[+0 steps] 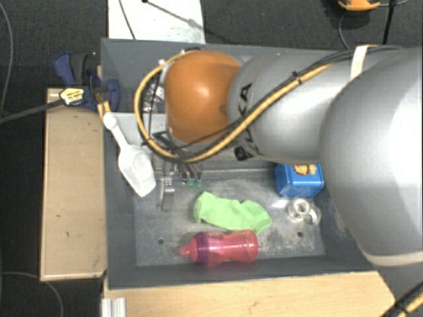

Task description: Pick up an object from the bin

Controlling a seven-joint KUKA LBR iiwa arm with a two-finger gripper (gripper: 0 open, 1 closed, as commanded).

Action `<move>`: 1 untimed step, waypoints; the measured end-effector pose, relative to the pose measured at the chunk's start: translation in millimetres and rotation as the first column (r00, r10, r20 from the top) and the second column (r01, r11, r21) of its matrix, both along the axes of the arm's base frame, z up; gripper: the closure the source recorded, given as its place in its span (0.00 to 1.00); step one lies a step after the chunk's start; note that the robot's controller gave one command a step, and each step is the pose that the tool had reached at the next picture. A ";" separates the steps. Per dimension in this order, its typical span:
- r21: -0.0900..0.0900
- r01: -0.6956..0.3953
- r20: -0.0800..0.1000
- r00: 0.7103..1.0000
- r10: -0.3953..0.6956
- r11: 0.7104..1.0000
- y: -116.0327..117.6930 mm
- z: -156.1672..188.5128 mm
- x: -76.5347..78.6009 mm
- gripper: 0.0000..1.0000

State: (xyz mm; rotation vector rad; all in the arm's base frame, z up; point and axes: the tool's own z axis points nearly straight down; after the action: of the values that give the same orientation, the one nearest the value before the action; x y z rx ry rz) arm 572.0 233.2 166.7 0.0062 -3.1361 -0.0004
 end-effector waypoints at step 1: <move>0.002 0.006 0.008 1.000 -0.006 1.000 -1.2 5.1 2.1 0.00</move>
Offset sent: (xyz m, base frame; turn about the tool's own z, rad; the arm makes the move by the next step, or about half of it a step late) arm -0.0286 -0.1014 -0.0967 -0.1254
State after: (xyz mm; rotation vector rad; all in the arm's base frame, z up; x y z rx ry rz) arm 574.1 232.0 171.8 -0.0040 -3.1439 -0.0036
